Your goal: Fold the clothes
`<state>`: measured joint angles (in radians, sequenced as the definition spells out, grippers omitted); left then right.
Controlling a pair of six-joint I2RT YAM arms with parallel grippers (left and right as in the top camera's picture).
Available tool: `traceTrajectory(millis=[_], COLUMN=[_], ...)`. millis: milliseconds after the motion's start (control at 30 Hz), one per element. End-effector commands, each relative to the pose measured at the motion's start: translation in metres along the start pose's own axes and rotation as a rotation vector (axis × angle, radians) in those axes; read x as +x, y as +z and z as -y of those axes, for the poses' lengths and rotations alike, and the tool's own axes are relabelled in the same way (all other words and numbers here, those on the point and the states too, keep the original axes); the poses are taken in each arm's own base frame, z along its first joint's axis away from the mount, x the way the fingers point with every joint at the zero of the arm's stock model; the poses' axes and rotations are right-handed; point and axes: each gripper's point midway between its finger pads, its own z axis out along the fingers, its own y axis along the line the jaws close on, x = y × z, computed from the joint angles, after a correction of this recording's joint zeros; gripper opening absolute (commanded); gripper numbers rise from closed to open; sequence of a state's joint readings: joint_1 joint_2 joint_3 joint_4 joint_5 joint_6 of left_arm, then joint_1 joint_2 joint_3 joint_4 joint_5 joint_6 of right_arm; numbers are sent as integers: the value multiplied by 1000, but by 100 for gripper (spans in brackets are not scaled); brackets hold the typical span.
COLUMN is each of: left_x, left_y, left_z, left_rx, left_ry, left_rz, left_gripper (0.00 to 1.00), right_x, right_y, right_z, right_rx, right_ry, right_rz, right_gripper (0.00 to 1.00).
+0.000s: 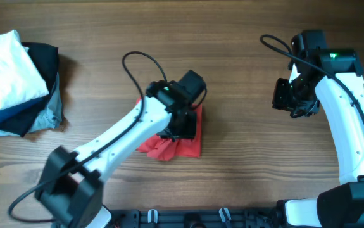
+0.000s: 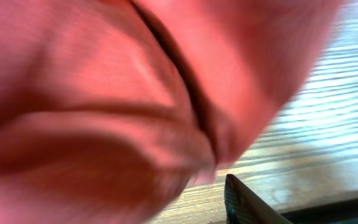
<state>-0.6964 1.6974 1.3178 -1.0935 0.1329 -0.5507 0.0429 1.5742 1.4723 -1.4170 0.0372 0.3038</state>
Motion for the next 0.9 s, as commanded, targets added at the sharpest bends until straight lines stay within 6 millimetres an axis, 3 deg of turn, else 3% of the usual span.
traceTrajectory(millis=[0,100,167,233,333,433,500,633,700,733,833,867], left_x=[-25,-41,-50,-59,-65,-70,-71,-60,-47,-34,-1,3], left_y=[-63,-104,-126,-136,-127,-96,-71,-15,9,18,9,2], left_z=[-17,-53,-83,-115,-132,-129,-120,-79,-46,-15,57,68], left_rx=[89,115,116,106,143,154,162,217,262,334,559,582], left_ry=[-26,-92,-185,-286,-364,-375,-367,-304,-248,-198,-10,27], left_rz=[189,324,399,439,395,285,197,-18,-129,-202,-311,-310], left_gripper=[52,52,61,63,60,57,55,52,50,50,49,49], right_x=[3,4,10,16,21,16,14,14,15,15,10,10], right_y=[0,-1,-6,-14,-21,-22,-21,-17,-15,-14,-10,-10], right_z=[-1,-17,-44,-73,-100,-109,-108,-99,-95,-92,-82,-81], right_rx=[-13,-103,-259,-408,-490,-487,-481,-426,-398,-380,-314,-309], right_ry=[-15,-111,-250,-360,-436,-379,-359,-340,-338,-327,-255,-255], right_rz=[-5,-14,-23,-19,1,18,19,12,9,7,11,11], right_gripper=[46,46,47,47,47,47,46,46,45,45,45,44])
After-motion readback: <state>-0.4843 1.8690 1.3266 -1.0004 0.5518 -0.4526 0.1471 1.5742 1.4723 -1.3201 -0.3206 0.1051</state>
